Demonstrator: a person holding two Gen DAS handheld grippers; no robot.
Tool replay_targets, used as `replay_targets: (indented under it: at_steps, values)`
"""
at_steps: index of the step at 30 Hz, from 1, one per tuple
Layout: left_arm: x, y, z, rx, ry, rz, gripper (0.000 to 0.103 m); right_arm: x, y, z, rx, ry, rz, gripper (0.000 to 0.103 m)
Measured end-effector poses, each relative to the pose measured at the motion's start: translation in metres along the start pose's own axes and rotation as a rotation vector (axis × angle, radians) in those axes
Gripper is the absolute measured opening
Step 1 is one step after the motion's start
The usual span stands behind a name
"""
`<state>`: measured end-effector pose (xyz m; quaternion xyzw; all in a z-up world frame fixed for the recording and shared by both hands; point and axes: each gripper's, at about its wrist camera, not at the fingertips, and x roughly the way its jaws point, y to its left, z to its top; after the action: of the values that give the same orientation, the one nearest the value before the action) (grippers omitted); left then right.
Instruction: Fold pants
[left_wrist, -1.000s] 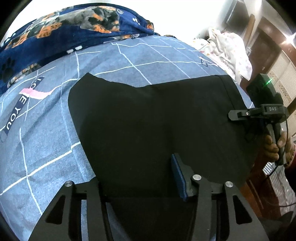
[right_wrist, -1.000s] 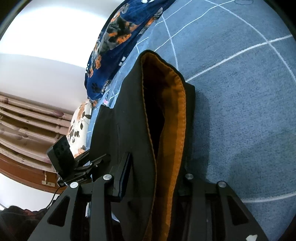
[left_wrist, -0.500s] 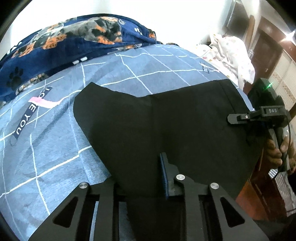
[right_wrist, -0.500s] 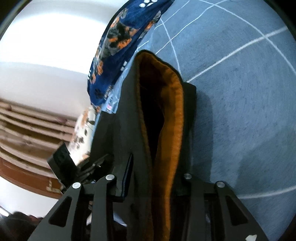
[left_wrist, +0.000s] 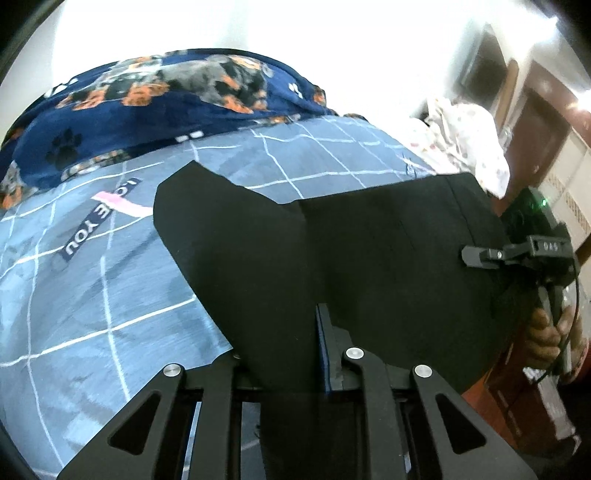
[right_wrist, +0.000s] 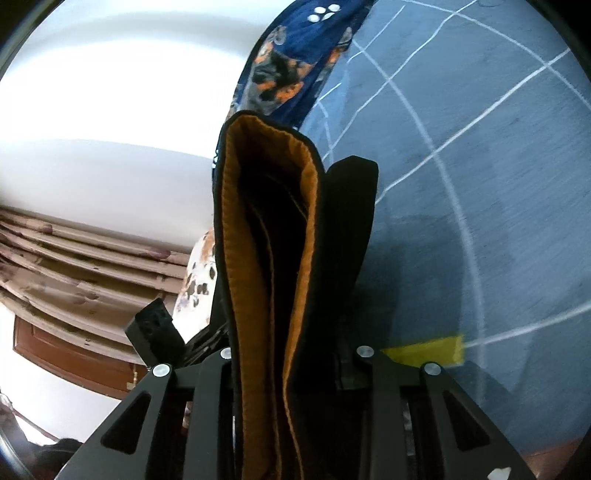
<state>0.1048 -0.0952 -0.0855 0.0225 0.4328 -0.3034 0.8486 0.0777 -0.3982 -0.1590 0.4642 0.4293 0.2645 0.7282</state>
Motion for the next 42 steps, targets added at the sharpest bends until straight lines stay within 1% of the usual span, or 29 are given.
replay_targets:
  at_steps: [4, 9, 12, 16, 23, 31, 42]
  values:
    - [-0.022, 0.016, -0.003, -0.061, -0.021, 0.009, 0.018, 0.013, 0.014, -0.005, -0.001, 0.008, 0.023, 0.026]
    - [-0.048, 0.034, -0.011, -0.096, -0.059, 0.07, 0.018, 0.037, 0.032, -0.012, -0.008, 0.034, 0.049, 0.026]
    - [-0.06, 0.048, -0.014, -0.124, -0.075, 0.094, 0.018, 0.054, 0.043, -0.014, -0.015, 0.053, 0.059, 0.026]
    - [-0.077, 0.071, -0.018, -0.172, -0.097, 0.112, 0.018, 0.074, 0.06, -0.016, -0.035, 0.078, 0.063, 0.026]
    - [-0.099, 0.101, -0.024, -0.218, -0.132, 0.144, 0.018, 0.105, 0.089, -0.015, -0.069, 0.113, 0.068, 0.026]
    - [-0.11, 0.125, -0.035, -0.26, -0.145, 0.169, 0.018, 0.134, 0.104, -0.017, -0.089, 0.151, 0.058, 0.026]
    - [-0.112, 0.149, -0.049, -0.333, -0.138, 0.172, 0.018, 0.154, 0.107, -0.028, -0.071, 0.186, 0.042, 0.026]
